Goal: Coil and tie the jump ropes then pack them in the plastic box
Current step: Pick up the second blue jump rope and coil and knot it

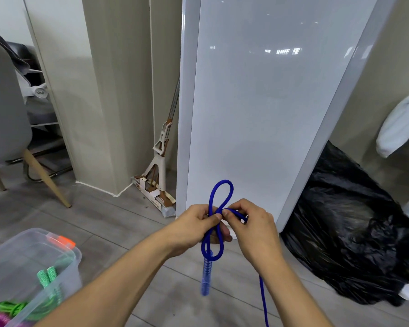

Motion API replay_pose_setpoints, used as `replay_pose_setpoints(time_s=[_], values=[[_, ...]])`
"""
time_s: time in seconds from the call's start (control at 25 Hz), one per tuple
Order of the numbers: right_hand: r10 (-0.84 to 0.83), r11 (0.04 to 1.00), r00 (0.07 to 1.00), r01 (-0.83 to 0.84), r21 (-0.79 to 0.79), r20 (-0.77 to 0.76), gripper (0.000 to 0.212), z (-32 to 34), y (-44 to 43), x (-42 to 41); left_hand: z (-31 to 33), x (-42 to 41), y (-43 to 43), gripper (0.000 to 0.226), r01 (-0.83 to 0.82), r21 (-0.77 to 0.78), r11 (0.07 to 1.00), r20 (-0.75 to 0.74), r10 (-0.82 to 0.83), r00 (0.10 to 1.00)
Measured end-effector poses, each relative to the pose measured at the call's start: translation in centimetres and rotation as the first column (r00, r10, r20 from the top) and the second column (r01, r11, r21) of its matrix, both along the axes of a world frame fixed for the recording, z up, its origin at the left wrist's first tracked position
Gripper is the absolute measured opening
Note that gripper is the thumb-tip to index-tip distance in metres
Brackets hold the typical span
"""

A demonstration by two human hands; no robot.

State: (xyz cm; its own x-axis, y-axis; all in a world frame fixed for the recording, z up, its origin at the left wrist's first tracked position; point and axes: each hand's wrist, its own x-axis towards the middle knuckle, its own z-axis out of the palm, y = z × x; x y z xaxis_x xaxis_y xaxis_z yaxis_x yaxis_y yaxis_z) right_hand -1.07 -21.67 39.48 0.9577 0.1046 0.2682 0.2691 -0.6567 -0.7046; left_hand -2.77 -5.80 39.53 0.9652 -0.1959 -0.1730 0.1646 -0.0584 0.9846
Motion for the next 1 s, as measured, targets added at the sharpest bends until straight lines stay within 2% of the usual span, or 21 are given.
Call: replay_pose_setpoints(time_s=[0.16, 0.24, 0.36, 0.44, 0.56, 0.64, 0.68, 0.76, 0.88, 1.0], values=[[-0.001, 0.997, 1.000, 0.001, -0.076, -0.011, 0.014, 0.3, 0.2, 0.0, -0.2, 0.3, 0.6, 0.021, 0.059, -0.053, 0.997, -0.089, -0.064, 0.994], [0.033, 0.991, 0.999, -0.034, -0.129, -0.007, 0.011, 0.2, 0.0, 0.0, -0.6, 0.5, 0.7, 0.021, 0.062, 0.061, 0.996, -0.079, -0.057, 0.995], [0.094, 0.975, 0.995, -0.097, -0.201, -0.026, 0.011, -0.1, -0.5, 0.2, -0.9, 0.9, 0.7, 0.017, -0.012, 0.325, 0.946, -0.015, 0.018, 1.000], [0.060, 0.970, 0.998, -0.067, -0.235, -0.036, 0.016, 0.0, -1.2, 0.6, -0.8, 1.3, 0.9, 0.019, -0.065, 0.413, 0.908, 0.038, 0.055, 0.998], [-0.029, 0.962, 0.999, 0.017, -0.273, -0.039, 0.025, 0.4, -2.9, 1.3, -0.6, 1.9, 2.2, 0.026, -0.306, 0.461, 0.833, 0.188, 0.245, 0.951], [-0.106, 0.958, 0.994, 0.092, -0.273, -0.040, 0.028, 0.6, -4.3, 1.7, -0.7, 2.5, 3.4, 0.026, -0.518, 0.395, 0.758, 0.236, 0.461, 0.855], [-0.155, 0.954, 0.987, 0.140, -0.266, -0.036, 0.028, 0.7, -4.9, 1.9, -0.8, 2.9, 3.8, 0.027, -0.587, 0.347, 0.731, 0.221, 0.545, 0.809], [-0.206, 0.963, 0.977, 0.193, -0.187, -0.049, 0.025, 0.6, -5.3, 2.3, -1.1, 3.3, 4.0, 0.026, -0.650, 0.195, 0.735, 0.120, 0.640, 0.759], [-0.118, 0.985, 0.986, 0.131, 0.117, -0.115, 0.028, 0.8, -3.6, 2.4, -1.1, 2.8, 3.1, 0.017, -0.610, -0.104, 0.785, -0.104, 0.602, 0.792], [0.013, 0.958, 0.992, 0.024, 0.286, -0.126, 0.026, 1.0, -1.1, 1.1, -0.4, 1.9, 1.6, 0.013, -0.484, -0.212, 0.849, -0.163, 0.458, 0.874]])
